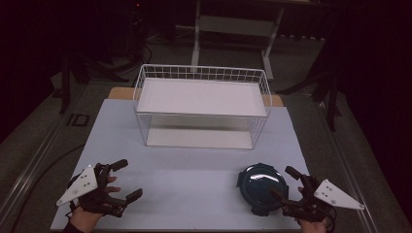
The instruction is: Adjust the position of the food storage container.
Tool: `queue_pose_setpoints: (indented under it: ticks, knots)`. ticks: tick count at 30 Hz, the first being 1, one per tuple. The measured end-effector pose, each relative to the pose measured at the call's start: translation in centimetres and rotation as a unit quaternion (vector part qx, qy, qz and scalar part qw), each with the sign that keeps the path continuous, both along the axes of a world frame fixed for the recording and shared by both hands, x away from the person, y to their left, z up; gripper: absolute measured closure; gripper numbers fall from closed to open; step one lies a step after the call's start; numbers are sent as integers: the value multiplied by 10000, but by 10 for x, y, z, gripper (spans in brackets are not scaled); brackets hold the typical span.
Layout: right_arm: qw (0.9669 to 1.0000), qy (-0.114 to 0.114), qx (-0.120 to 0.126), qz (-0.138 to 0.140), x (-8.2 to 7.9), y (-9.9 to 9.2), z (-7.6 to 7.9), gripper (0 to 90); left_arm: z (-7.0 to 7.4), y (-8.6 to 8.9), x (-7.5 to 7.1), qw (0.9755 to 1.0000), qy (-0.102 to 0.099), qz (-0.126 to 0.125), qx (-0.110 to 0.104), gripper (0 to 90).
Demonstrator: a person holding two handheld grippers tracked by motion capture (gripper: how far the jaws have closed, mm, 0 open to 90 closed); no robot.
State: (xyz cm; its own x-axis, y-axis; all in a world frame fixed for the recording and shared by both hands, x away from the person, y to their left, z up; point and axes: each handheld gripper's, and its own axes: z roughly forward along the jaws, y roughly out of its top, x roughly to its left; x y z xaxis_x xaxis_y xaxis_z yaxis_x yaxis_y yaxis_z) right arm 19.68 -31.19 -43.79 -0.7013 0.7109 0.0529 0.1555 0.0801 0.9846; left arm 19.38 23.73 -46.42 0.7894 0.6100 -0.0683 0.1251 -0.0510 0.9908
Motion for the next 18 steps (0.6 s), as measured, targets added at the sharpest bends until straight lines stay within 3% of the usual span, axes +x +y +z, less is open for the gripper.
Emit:
queue_pose_setpoints:
  ticks: [6, 10, 11, 13, 18]
  knots:
    - [9999, 78, -134, 47, 5, -5, 16, 114, -1, -1, 1, 10000, 6, -15, -5, 5]
    - [9997, 197, -62, 86, 13, -14, 23, 116, -1, -1, 2, 10000, 15, -23, -21, 5]
    - [9994, 312, 15, 116, 18, -21, 27, 116, -1, -1, 2, 10000, 29, -43, -36, 5]
    - [9993, 373, 39, 70, 20, -28, 29, 127, -1, -2, 2, 10000, 20, -48, -43, 5]
    - [9987, 431, -206, -184, 20, -39, 28, 149, -1, -2, 2, 9999, 37, -70, -74, 5]
